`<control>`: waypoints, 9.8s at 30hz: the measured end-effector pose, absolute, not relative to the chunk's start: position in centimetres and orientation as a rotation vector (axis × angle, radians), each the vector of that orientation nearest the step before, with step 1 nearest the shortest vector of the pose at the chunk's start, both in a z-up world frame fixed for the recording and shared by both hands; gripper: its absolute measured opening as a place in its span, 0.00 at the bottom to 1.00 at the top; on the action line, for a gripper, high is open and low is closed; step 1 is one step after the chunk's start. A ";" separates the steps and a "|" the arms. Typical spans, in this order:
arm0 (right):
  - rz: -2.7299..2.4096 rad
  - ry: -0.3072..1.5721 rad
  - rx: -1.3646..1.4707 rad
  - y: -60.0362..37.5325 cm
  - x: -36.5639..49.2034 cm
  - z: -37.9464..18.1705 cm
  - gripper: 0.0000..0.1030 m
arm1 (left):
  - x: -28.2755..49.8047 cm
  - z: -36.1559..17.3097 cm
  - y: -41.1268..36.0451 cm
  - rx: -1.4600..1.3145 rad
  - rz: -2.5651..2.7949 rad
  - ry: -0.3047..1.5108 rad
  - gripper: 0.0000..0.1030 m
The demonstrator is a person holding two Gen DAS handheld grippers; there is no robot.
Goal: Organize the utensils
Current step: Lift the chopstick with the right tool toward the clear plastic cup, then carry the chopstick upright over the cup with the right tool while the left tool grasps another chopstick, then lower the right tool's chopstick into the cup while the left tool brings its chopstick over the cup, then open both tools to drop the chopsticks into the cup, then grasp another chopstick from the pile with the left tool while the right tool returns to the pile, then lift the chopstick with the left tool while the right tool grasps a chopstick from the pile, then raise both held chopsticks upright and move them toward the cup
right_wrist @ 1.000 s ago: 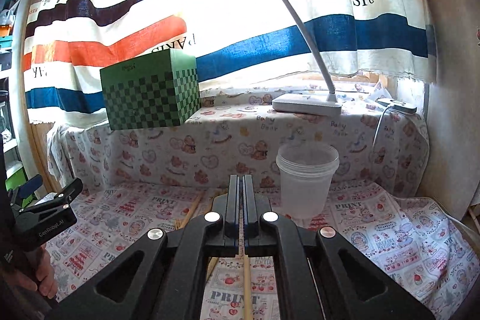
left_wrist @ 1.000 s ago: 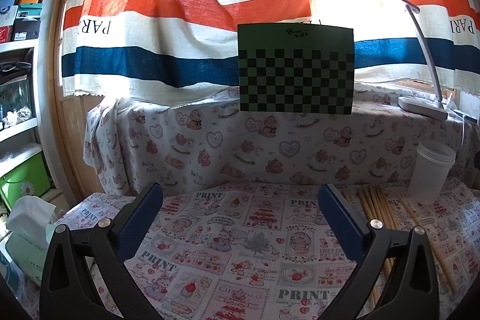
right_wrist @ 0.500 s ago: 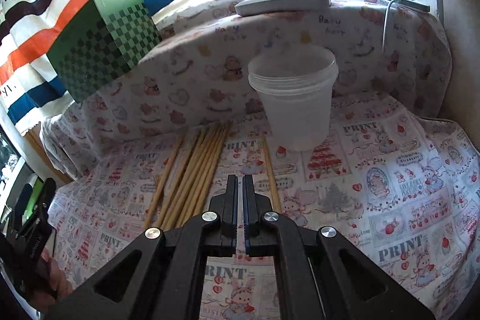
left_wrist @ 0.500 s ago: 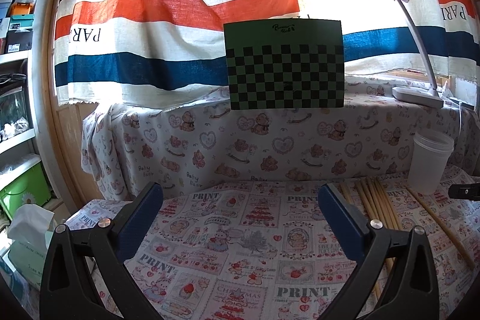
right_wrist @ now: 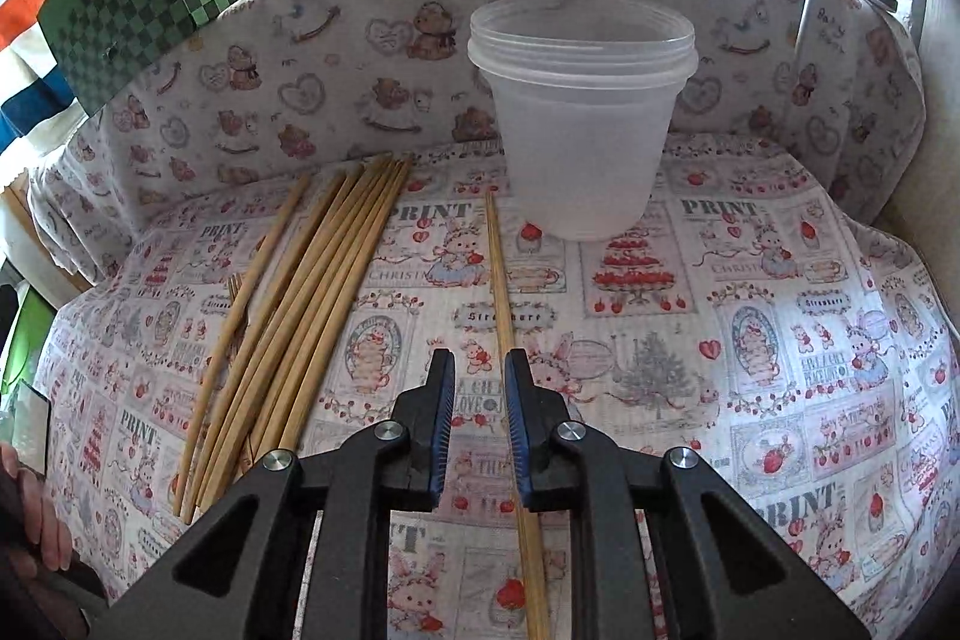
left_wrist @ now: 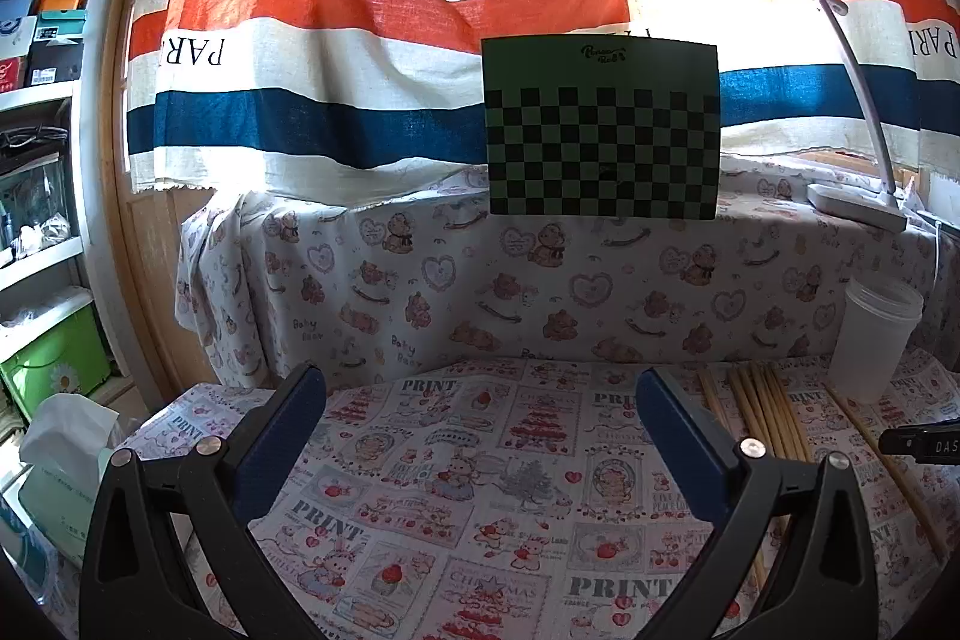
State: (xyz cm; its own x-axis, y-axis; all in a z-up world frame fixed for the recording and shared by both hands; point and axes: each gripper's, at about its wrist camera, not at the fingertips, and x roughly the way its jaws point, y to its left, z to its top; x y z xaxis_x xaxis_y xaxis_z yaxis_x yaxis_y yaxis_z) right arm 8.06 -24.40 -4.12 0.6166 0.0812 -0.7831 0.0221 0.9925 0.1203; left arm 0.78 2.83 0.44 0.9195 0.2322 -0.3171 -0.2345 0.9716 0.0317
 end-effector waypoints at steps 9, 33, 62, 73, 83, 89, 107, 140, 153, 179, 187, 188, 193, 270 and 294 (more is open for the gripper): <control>-0.013 1.012 0.030 -22.9 14.1 -4.1 0.18 | 0.8 0.7 3.2 -0.007 0.255 0.317 0.99; 0.125 0.672 0.133 -24.3 10.1 4.0 0.06 | 10.6 3.0 -4.4 0.089 -0.118 0.728 0.48; 0.092 0.395 0.169 -27.6 8.4 16.6 0.06 | 20.0 -0.8 -11.4 0.121 -0.132 1.004 0.07; 0.084 0.329 0.187 -28.9 5.9 18.4 0.06 | 9.5 16.8 -11.2 0.020 -0.206 0.542 0.06; -0.017 0.221 0.227 -31.4 6.2 18.1 0.06 | 8.0 21.8 -12.2 -0.187 -0.234 0.155 0.06; -0.058 0.240 0.301 -33.6 7.2 17.7 0.06 | 10.7 18.8 -13.7 -0.237 -0.331 0.207 0.06; -0.075 0.549 0.333 -35.1 13.7 12.5 0.06 | 15.0 12.6 -15.9 -0.279 -0.381 0.434 0.06; -0.104 0.561 0.235 -34.0 13.8 12.5 0.57 | 11.1 14.5 -11.0 -0.036 -0.109 0.299 0.55; 0.040 0.392 0.091 -25.0 7.5 14.6 0.61 | 1.9 13.4 -4.7 0.052 0.017 0.165 0.88; 0.097 0.750 0.161 -23.8 6.2 -0.2 0.61 | 5.1 1.8 -4.0 0.033 -0.109 0.610 0.96; 0.072 0.799 0.141 -23.4 6.6 -1.2 0.61 | 6.3 -1.7 -5.7 0.000 -0.267 0.823 0.35; 0.069 0.803 0.140 -23.4 6.6 -1.3 0.61 | 6.3 -1.8 -5.9 -0.002 -0.277 0.828 0.33; 0.064 0.816 0.138 -23.4 6.8 -1.5 0.61 | 6.8 -2.7 -6.3 -0.083 -0.369 0.928 0.24; 0.195 0.933 -0.147 -16.0 4.6 -4.8 0.27 | 4.2 3.4 -1.8 -0.094 -0.111 0.521 0.05; 0.031 0.379 0.020 -20.6 0.0 3.1 0.07 | 3.9 4.2 -0.8 -0.124 -0.117 0.483 0.05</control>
